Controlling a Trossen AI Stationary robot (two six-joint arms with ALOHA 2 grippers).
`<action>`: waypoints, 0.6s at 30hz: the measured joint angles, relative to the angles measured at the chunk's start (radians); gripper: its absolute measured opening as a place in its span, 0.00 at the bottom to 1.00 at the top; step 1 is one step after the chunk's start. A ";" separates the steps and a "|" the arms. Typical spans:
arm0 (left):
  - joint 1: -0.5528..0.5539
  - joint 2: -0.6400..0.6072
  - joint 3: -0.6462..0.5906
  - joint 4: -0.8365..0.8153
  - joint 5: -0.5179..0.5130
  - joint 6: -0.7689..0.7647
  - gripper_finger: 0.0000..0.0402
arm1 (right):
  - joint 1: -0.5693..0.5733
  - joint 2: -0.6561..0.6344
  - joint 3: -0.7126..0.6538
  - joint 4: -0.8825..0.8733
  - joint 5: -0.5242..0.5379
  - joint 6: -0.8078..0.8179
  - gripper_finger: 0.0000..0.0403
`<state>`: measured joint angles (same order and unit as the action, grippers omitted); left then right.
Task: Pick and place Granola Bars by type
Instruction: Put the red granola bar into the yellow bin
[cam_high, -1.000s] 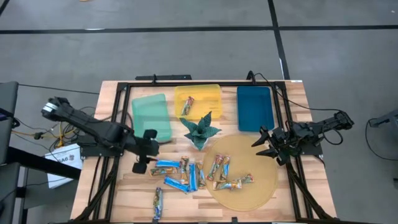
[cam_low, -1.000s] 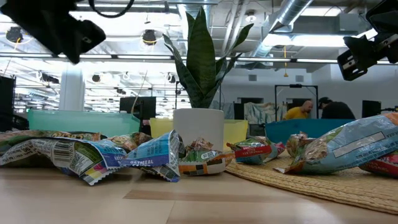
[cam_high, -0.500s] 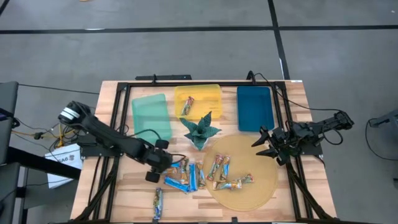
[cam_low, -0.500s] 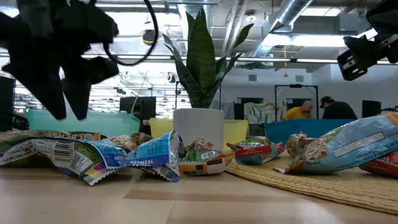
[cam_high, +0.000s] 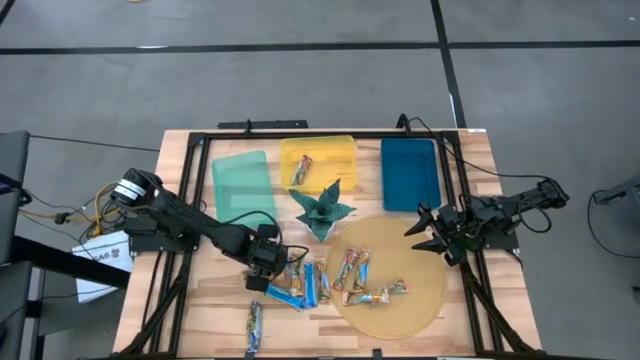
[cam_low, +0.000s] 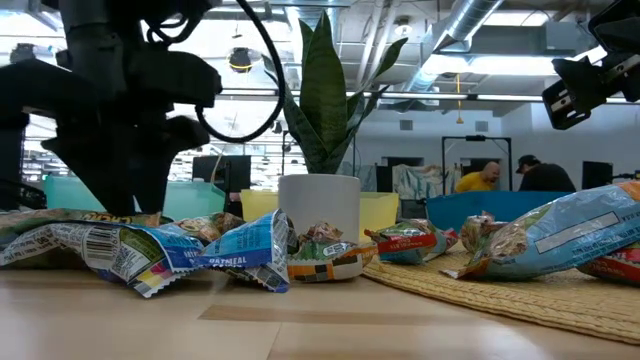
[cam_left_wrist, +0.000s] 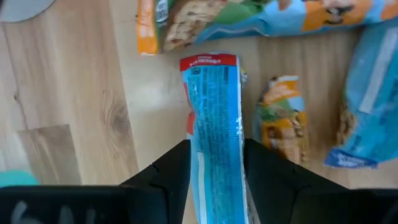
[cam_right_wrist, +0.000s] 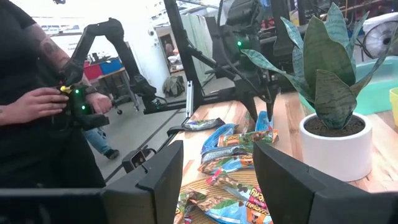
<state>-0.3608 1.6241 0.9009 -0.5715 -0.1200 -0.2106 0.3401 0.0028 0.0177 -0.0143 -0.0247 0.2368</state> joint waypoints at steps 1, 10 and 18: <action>0.003 0.000 0.000 -0.009 0.000 -0.007 0.35 | 0.000 0.000 0.000 0.000 0.000 0.000 0.47; 0.031 0.000 -0.001 -0.058 0.010 -0.062 0.35 | 0.000 0.000 0.000 0.000 0.000 0.000 0.47; 0.039 0.045 -0.003 -0.066 0.029 -0.089 0.35 | 0.000 0.000 0.000 0.000 0.000 0.000 0.47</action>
<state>-0.3214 1.6692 0.8982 -0.6376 -0.0908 -0.2993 0.3397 0.0026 0.0177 -0.0143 -0.0246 0.2368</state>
